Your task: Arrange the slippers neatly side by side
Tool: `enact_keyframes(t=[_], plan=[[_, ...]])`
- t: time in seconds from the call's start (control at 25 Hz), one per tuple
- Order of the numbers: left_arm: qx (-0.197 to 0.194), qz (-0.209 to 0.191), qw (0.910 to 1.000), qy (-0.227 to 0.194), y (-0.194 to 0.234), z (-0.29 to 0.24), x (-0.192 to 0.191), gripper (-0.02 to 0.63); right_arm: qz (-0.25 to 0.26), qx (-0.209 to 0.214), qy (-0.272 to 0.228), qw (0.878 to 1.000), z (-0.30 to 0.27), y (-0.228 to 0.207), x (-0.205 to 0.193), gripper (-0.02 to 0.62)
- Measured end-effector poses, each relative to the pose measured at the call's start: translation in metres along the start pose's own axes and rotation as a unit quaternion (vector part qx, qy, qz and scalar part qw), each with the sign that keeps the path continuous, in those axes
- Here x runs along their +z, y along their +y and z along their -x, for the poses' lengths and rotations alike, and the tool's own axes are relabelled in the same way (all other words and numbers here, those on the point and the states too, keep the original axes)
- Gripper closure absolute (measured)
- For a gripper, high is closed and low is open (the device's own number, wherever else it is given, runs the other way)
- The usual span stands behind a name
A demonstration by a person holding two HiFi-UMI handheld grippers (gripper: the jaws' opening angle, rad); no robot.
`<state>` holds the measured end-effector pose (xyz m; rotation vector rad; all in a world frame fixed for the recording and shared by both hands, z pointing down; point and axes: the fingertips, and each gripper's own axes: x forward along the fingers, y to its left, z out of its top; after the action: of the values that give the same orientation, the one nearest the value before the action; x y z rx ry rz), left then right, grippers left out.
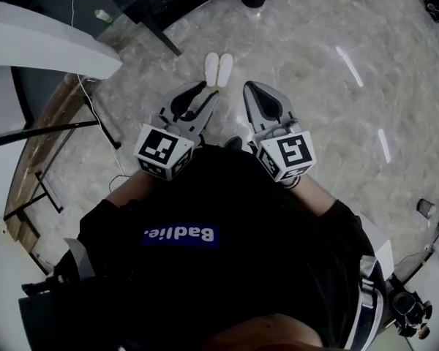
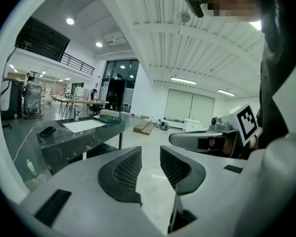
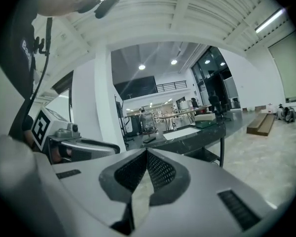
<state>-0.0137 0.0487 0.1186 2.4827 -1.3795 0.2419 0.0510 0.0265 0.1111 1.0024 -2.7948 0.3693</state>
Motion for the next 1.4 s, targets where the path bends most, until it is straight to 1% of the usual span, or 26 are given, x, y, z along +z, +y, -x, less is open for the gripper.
enact_keyframes(t=[0.04, 0.08, 0.16, 0.24, 0.28, 0.32, 0.44, 0.52, 0.6, 0.72, 0.88, 1.0, 1.16, 1.32, 1.4], plan=[[-0.004, 0.0, 1.0, -0.008, -0.009, 0.005, 0.002, 0.489, -0.002, 0.001, 0.001, 1.0, 0.003, 0.005, -0.001, 0.595], [-0.01, -0.008, 0.9998, -0.016, -0.018, 0.009, 0.005, 0.491, 0.001, 0.001, -0.001, 1.0, 0.007, 0.009, 0.001, 0.595], [-0.023, -0.038, 0.9984, -0.034, -0.031, 0.015, 0.014, 0.491, 0.013, -0.004, -0.013, 1.0, 0.014, 0.012, 0.009, 0.595], [-0.034, -0.059, 0.9966, -0.048, -0.035, 0.022, 0.021, 0.501, 0.019, -0.006, -0.021, 1.0, 0.016, 0.019, 0.015, 0.597], [-0.04, -0.066, 0.9958, -0.049, -0.037, 0.026, 0.022, 0.565, 0.021, -0.005, -0.023, 1.0, 0.016, 0.026, 0.016, 0.597], [-0.049, -0.073, 0.995, -0.048, -0.038, 0.031, 0.022, 0.606, 0.023, -0.002, -0.024, 0.999, 0.015, 0.034, 0.017, 0.597], [-0.074, -0.092, 0.9917, -0.049, -0.039, 0.045, 0.022, 0.606, 0.036, 0.011, -0.039, 0.999, 0.007, 0.061, 0.023, 0.597], [-0.079, -0.091, 0.991, -0.058, -0.031, 0.055, 0.024, 0.606, 0.041, 0.014, -0.038, 0.998, -0.001, 0.075, 0.024, 0.597], [-0.08, -0.088, 0.9907, -0.067, -0.021, 0.063, 0.025, 0.606, 0.058, 0.014, -0.041, 0.997, -0.008, 0.087, 0.025, 0.597], [-0.087, -0.086, 0.9898, -0.073, -0.015, 0.069, 0.025, 0.606, 0.078, 0.007, -0.05, 0.996, -0.012, 0.099, 0.027, 0.597], [-0.104, -0.08, 0.9893, -0.064, -0.011, 0.072, 0.016, 0.606, 0.072, -0.012, -0.05, 0.996, -0.014, 0.104, 0.025, 0.597], [-0.11, -0.081, 0.9889, -0.061, -0.008, 0.077, 0.012, 0.606, 0.07, -0.017, -0.054, 0.996, -0.013, 0.112, 0.025, 0.597], [-0.121, -0.061, 0.9889, -0.062, -0.011, 0.083, 0.016, 0.606, 0.079, -0.019, -0.057, 0.995, -0.012, 0.118, 0.026, 0.597], [-0.12, -0.086, 0.9868, -0.067, -0.011, 0.088, 0.014, 0.606, 0.078, -0.023, -0.058, 0.995, -0.01, 0.123, 0.025, 0.597], [-0.121, -0.085, 0.9867, -0.068, -0.012, 0.091, 0.014, 0.606, 0.08, -0.024, -0.058, 0.995, -0.009, 0.125, 0.024, 0.597]])
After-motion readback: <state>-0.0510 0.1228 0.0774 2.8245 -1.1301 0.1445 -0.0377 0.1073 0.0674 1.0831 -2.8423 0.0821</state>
